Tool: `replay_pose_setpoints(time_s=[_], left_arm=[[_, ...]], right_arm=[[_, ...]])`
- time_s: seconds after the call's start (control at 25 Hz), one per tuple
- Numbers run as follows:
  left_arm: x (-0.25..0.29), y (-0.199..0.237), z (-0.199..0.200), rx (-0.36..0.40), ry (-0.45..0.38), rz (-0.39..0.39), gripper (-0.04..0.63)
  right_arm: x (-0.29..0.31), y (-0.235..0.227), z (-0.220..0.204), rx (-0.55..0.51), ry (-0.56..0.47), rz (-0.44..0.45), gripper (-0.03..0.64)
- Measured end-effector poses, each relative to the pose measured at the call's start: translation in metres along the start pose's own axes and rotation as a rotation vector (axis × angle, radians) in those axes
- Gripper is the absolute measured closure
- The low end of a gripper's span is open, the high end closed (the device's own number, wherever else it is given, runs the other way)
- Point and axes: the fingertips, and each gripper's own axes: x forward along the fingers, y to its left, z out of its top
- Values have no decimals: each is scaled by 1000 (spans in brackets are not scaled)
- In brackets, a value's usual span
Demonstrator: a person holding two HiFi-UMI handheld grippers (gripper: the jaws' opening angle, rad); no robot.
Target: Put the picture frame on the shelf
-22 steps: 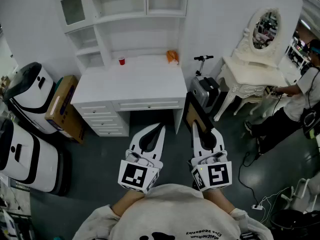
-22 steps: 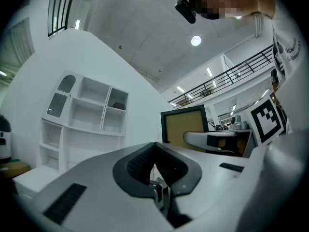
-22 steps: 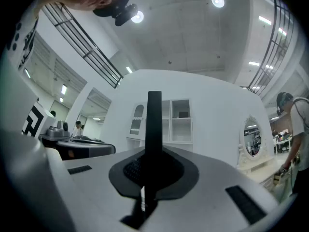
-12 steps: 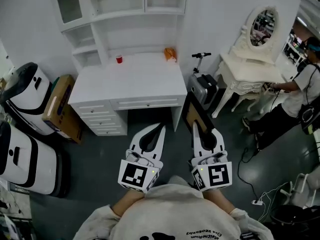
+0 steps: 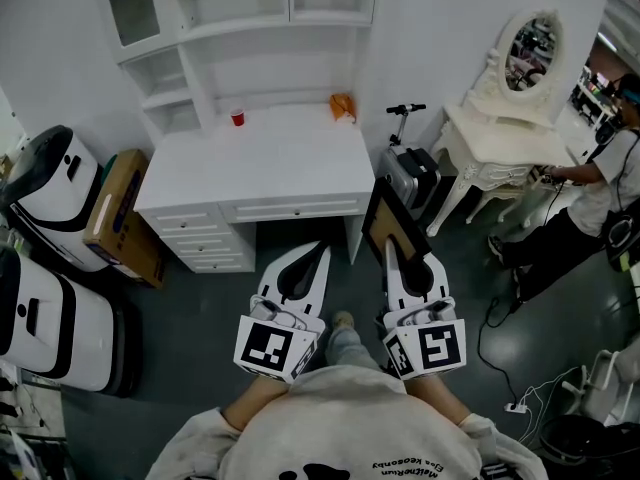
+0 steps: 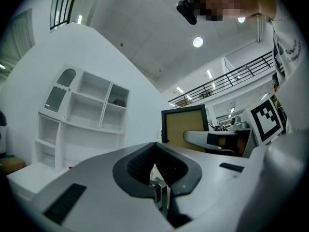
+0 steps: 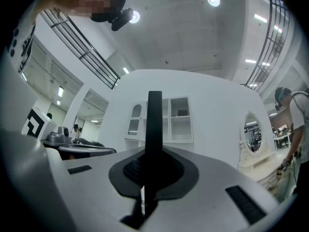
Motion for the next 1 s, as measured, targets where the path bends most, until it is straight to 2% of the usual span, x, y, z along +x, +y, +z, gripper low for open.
replay_pose_setpoints(time_s=[0.24,0.48,0.76,1.0], left_arm=[[59,26,-12,27,22,5,575],[134,65,-26,21,51,15,575],[206,109,-37,4,58,80,575],[254,132,-41,20,23,127,575]], right_arm=[[51,-45,-19,32,-13,-14,577],[121,-95,-40,63,-10,-9,577],[197,-142,-57,59,3,42,577],[244,-178,-72,63,-10,90,577]])
